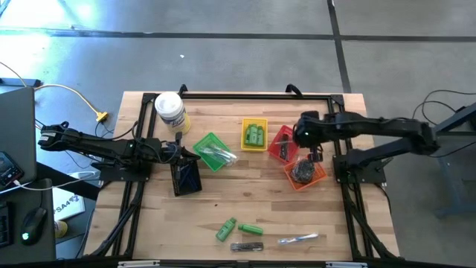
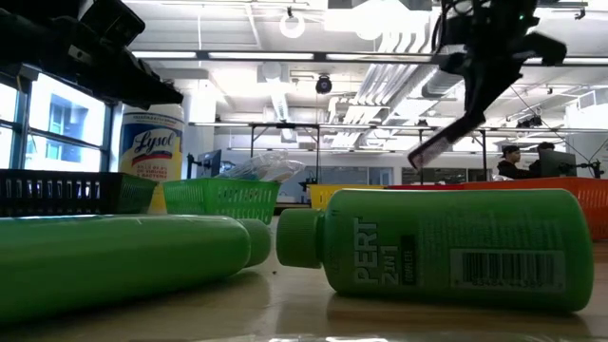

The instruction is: Pick & Place Travel size toiletries

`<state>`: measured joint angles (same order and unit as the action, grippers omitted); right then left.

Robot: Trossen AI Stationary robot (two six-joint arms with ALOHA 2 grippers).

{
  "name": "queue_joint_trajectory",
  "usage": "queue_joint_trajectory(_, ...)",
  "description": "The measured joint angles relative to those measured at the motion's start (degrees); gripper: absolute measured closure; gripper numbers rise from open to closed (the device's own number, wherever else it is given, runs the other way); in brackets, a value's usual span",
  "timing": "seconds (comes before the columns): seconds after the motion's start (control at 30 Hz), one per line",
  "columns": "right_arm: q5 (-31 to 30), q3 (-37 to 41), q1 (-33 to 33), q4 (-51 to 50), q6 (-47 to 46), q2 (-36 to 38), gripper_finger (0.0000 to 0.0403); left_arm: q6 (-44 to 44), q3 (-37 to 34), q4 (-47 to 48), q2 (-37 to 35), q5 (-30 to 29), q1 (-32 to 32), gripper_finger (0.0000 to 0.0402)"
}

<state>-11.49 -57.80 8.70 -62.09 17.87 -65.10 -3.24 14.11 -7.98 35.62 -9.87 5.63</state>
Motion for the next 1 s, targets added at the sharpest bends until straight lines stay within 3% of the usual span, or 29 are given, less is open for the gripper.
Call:
queue_joint_trajectory(0.23,0.8,0.0,4.9,0.9,8.6,-5.2,0.0394,-0.1,0.0,0.0,0.0,0.0,0.0,0.0401)
queue_joint_trajectory(1.0,21.5,1.5,16.6,8.6,26.9,-11.6,0.0394,-1.5,0.0,1.3,0.1,0.0,0.0,0.0401)
